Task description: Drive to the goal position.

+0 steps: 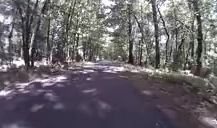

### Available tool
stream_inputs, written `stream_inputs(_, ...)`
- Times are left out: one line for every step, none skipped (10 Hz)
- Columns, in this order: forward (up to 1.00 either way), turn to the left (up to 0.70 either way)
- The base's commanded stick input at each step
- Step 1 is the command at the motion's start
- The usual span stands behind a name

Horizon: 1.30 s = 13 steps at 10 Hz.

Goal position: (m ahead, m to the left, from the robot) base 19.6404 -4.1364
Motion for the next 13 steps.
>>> stream_inputs(0.45,0.00)
stream_inputs(0.45,-0.05)
stream_inputs(0.45,-0.21)
stream_inputs(0.45,-0.11)
stream_inputs(0.45,0.00)
stream_inputs(0.45,0.00)
stream_inputs(0.45,0.00)
stream_inputs(0.45,-0.11)
stream_inputs(0.45,-0.26)
stream_inputs(0.45,-0.24)
stream_inputs(0.45,0.00)
stream_inputs(0.45,0.00)
stream_inputs(0.45,0.00)
